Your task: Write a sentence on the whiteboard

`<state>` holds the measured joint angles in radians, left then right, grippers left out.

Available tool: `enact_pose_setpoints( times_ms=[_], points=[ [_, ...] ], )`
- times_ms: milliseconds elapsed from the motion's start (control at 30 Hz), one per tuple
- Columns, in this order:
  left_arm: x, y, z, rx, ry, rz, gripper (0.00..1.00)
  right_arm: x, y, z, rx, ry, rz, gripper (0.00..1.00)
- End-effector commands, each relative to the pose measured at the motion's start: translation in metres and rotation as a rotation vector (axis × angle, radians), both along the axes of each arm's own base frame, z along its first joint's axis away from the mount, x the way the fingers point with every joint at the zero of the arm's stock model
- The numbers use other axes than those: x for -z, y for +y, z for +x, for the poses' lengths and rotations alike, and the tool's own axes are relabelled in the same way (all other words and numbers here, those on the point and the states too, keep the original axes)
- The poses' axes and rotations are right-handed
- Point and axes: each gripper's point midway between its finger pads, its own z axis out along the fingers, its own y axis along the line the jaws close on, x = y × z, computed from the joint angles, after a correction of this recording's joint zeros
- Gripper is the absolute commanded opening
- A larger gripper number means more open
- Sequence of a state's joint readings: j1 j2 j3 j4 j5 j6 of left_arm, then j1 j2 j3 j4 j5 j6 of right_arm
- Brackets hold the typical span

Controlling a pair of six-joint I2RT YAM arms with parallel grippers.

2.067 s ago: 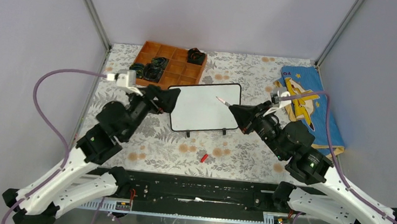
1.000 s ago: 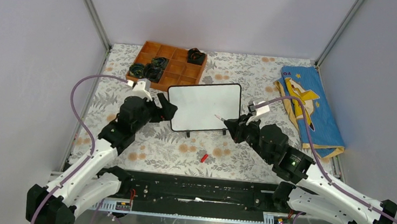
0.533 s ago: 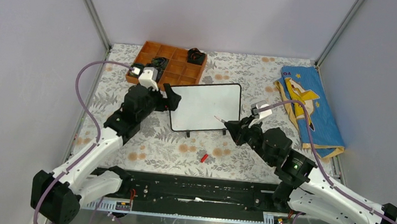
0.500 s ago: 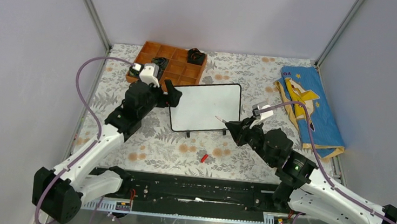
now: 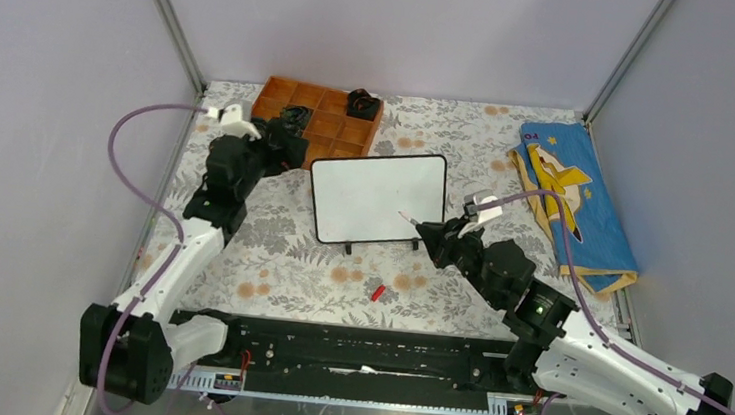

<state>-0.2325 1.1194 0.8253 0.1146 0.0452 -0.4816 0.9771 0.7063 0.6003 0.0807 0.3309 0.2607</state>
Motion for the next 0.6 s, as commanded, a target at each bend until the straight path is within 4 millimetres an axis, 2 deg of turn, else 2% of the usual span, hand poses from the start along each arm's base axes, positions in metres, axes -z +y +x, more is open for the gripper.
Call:
enact_pose_setpoints(
  times_ms=[0, 133, 300, 467, 567],
  points=[
    [-0.009, 0.005, -0.018, 0.046, -0.041, -0.195, 0.98, -0.02, 0.019, 0.005, -0.04, -0.077, 0.082, 0.0],
    [0.008, -0.008, -0.036, 0.144, -0.018, -0.258, 0.98, -0.018, 0.037, 0.013, -0.056, -0.085, 0.109, 0.0],
    [0.016, -0.018, -0.047, 0.23, -0.012, -0.371, 0.98, -0.027, 0.055, 0.024, -0.061, -0.106, 0.151, 0.0],
    [0.025, -0.008, -0.041, 0.221, 0.029, -0.425, 0.97, -0.037, 0.064, 0.026, -0.072, -0.12, 0.171, 0.0],
    [0.018, -0.009, -0.035, 0.249, 0.01, -0.392, 0.97, -0.038, 0.065, 0.024, -0.088, -0.125, 0.166, 0.0]
  ],
)
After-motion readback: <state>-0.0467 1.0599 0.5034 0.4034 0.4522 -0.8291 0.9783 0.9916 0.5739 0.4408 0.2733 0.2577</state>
